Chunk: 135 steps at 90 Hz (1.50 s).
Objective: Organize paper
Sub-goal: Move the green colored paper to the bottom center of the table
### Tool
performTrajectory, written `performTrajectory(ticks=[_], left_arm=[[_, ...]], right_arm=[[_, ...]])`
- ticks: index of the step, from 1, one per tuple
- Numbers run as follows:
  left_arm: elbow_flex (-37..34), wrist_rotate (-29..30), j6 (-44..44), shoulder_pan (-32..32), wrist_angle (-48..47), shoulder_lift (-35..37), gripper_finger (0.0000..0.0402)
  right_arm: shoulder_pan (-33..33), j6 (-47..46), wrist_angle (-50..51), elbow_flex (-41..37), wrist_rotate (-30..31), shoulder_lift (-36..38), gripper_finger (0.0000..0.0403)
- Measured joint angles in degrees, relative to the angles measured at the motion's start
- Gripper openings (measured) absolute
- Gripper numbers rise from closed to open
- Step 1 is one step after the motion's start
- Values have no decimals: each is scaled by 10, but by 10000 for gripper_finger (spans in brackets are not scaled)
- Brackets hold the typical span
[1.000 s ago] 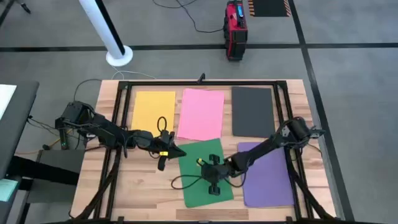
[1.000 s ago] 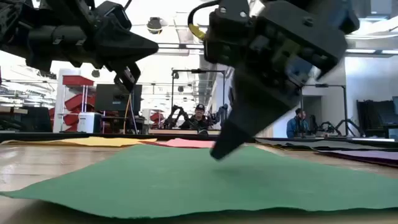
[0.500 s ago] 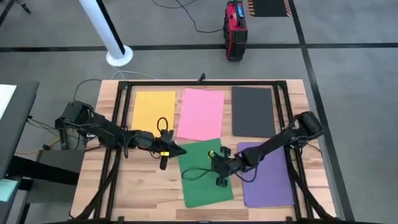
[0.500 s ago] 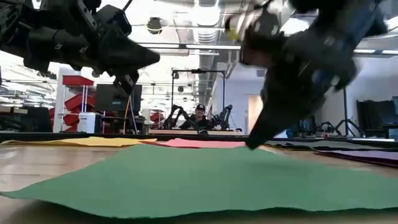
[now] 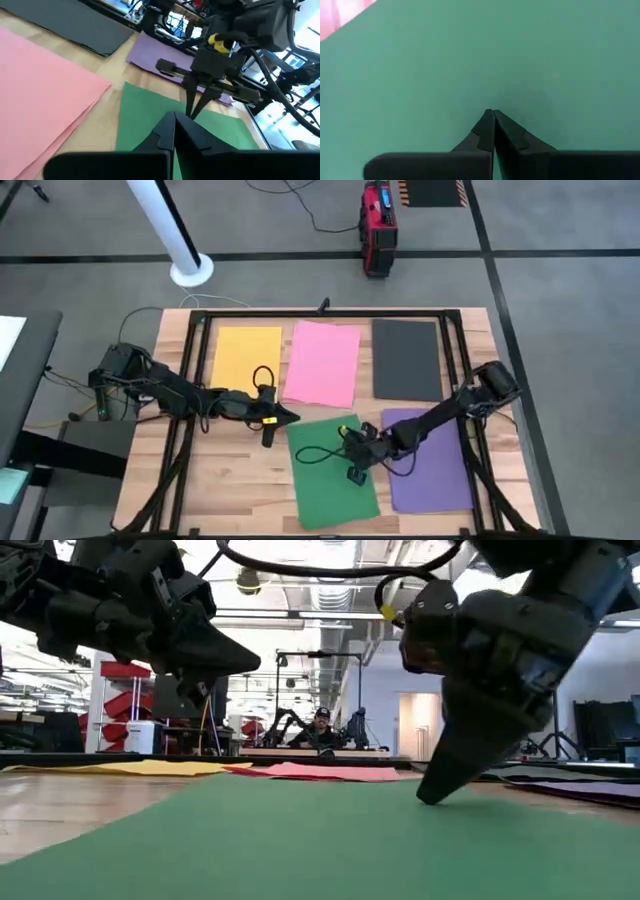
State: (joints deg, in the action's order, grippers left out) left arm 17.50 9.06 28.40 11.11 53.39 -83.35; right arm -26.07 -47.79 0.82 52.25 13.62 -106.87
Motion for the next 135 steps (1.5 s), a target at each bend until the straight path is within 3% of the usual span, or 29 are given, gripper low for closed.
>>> performTrajectory(ticks=[53,83,114,135], left_arm=[[0,0,-16,1,-36,0,0],[0,2,-57,3,-43,0,0],[0,-34,-25,3,-52,0,0],[0,-15,-55,1,-53,0,0]], right_arm=[[23,-59,19,-1,29,1,0],[36,-13,17,-1,26,1,0],[40,17,-8,-2,9,0,0],[52,57,-15,-2,8,0,0]])
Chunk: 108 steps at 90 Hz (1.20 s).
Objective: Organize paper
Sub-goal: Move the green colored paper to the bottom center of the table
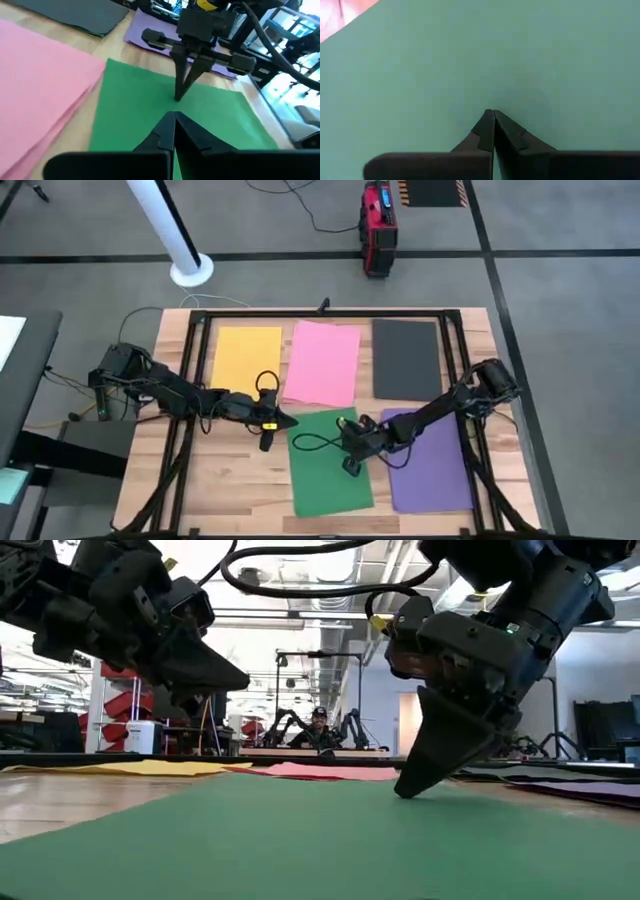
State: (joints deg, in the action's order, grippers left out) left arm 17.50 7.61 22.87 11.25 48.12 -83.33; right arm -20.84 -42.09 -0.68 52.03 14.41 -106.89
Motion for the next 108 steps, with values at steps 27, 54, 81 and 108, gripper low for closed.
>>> performTrajectory(ticks=[27,54,81,108], left_arm=[[0,-10,11,-7,21,4,0],[0,-37,-48,-21,51,64,0],[0,-67,-79,-46,-15,140,0],[0,-12,-75,-87,-195,213,0]], right_arm=[[3,122,-15,0,6,1,0],[-9,213,32,-6,27,101,0],[17,177,-75,-197,65,250,0],[83,173,98,-210,83,318,1]])
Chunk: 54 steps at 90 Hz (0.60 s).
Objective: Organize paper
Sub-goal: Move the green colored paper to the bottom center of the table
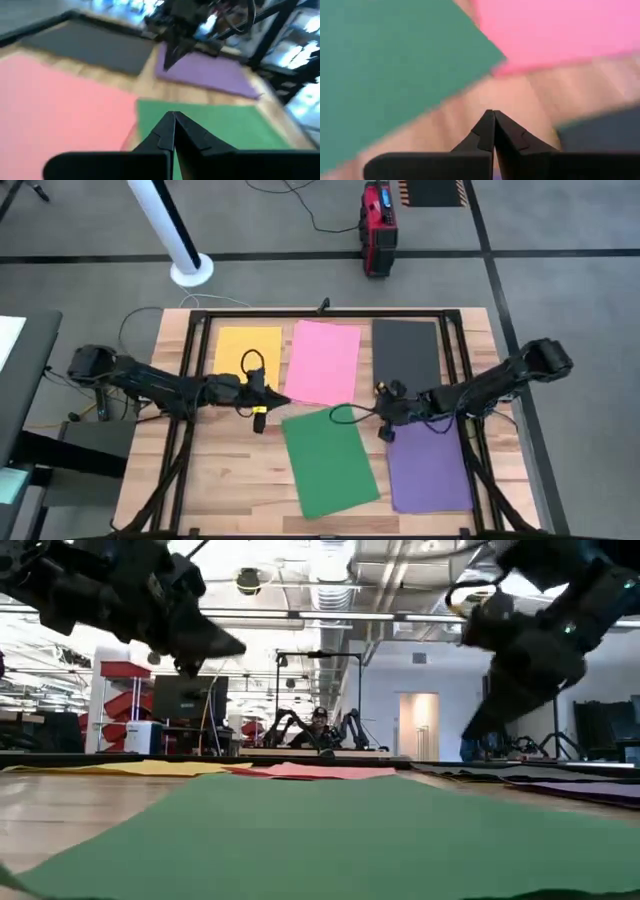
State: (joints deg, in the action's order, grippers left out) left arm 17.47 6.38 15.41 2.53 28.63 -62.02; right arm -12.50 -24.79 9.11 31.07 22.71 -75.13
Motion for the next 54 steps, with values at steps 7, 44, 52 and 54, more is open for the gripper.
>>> performTrajectory(ticks=[7,44,52,54], left_arm=[[0,0,0,-15,-36,17,0],[1,-47,14,-30,-130,5,0],[17,-46,9,-16,-134,-17,0],[21,-47,5,-13,-137,-23,0]], right_arm=[[17,15,37,7,1,2,10],[63,115,26,21,-34,-11,87],[62,148,-25,23,-67,-20,64],[62,155,-34,23,-74,-22,55]])
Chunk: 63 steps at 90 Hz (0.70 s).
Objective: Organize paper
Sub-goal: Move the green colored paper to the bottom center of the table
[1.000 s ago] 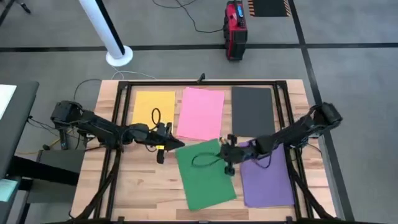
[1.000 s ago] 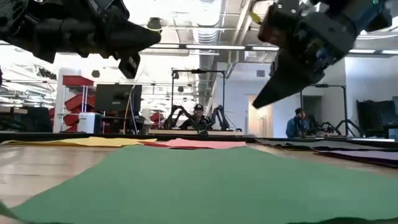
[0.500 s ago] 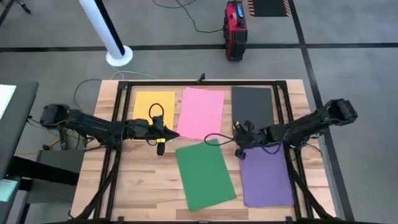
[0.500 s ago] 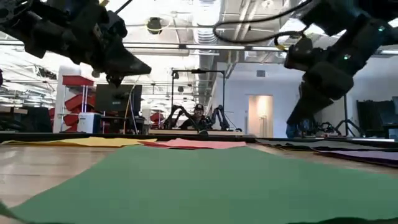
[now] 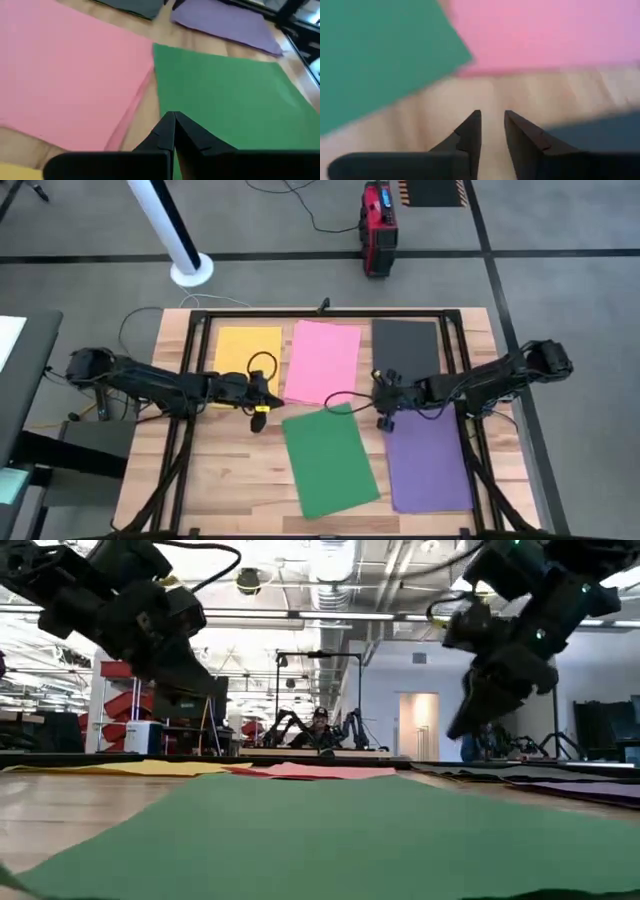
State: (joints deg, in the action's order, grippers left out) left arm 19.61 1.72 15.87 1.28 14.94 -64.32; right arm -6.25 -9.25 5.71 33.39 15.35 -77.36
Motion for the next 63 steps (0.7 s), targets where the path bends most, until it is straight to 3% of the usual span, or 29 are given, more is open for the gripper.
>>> performTrajectory(ticks=[12,31,63], left_arm=[[40,-18,-26,17,-29,-45,0],[97,-26,-64,46,-66,-103,0],[102,-11,-59,81,-88,-87,0]], right_arm=[[5,41,-55,0,-23,-31,7],[11,60,-94,23,-80,-108,1],[3,71,-100,120,-109,-249,0]])
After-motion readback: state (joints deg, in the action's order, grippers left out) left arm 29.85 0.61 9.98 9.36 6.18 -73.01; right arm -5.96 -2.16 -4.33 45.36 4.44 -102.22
